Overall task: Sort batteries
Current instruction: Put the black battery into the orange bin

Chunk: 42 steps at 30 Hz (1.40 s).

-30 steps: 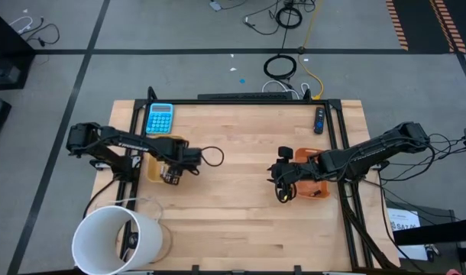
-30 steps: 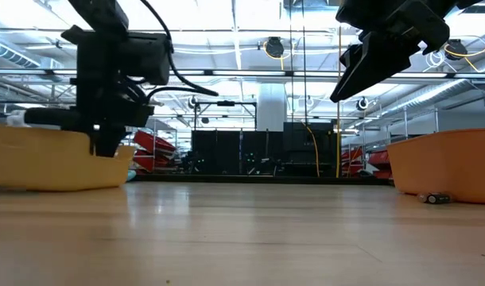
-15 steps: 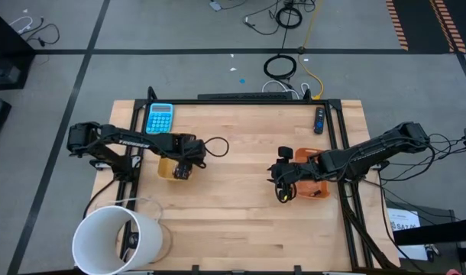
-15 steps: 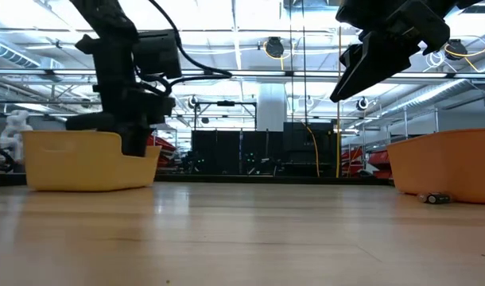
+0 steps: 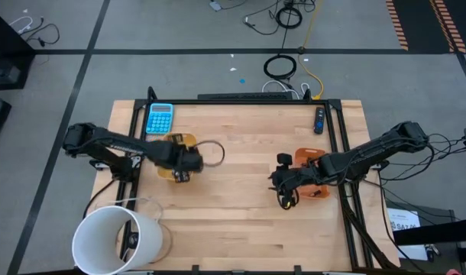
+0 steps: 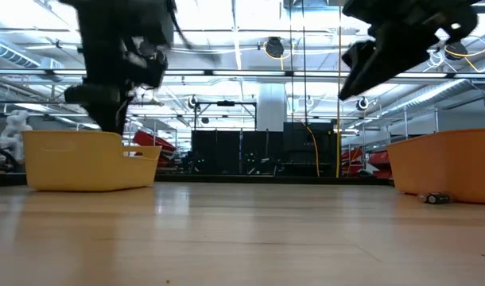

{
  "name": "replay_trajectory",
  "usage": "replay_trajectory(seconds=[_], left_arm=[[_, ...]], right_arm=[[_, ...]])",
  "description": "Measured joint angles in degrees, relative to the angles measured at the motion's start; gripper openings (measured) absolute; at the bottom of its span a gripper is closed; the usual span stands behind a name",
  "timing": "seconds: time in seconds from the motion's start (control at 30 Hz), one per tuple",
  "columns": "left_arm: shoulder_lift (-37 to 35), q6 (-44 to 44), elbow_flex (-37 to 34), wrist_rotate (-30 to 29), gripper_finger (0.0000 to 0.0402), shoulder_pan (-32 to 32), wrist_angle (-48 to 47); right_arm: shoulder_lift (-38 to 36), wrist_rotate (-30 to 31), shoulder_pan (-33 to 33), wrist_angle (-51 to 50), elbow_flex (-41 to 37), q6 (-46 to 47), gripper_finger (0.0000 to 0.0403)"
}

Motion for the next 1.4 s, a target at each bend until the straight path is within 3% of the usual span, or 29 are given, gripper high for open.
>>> replay_trajectory(seconds=[0.13,0.2,0.37,0.77,0.93,1.17,1.4], left_arm=[[-2.6,1.2,0.0,-10.3,0.0171,-8.1,14.7],[-2.9,3.7,0.0,-12.4,0.0171,-10.4,25.7],[0.1,8.2,-1.6,-8.0,0.0171,-12.7,52.1],[17.8,12.9,-4.7,1.3,0.0171,-15.4,89.6],[23.3,16.4,-4.7,1.4,0.0171,-15.0,96.1],[26.5,22.5,-4.3,1.5,0.0171,-13.4,99.8],[26.5,26.6,-4.3,1.5,0.0171,-11.0,100.9]], right_arm=[[2.6,-5.8,0.9,-3.1,0.7,4.2,0.016],[5.0,-7.1,1.0,-6.5,2.5,5.6,0.016],[11.8,-7.0,2.1,-17.0,8.2,2.5,0.016],[24.2,-8.8,2.7,-28.7,14.7,-2.2,0.016],[28.0,-8.8,2.7,-35.3,17.0,-3.5,0.0184],[32.0,-8.9,2.1,-36.2,17.4,-3.7,0.0241],[35.6,-12.3,-0.1,-36.6,17.7,-5.5,0.023]])
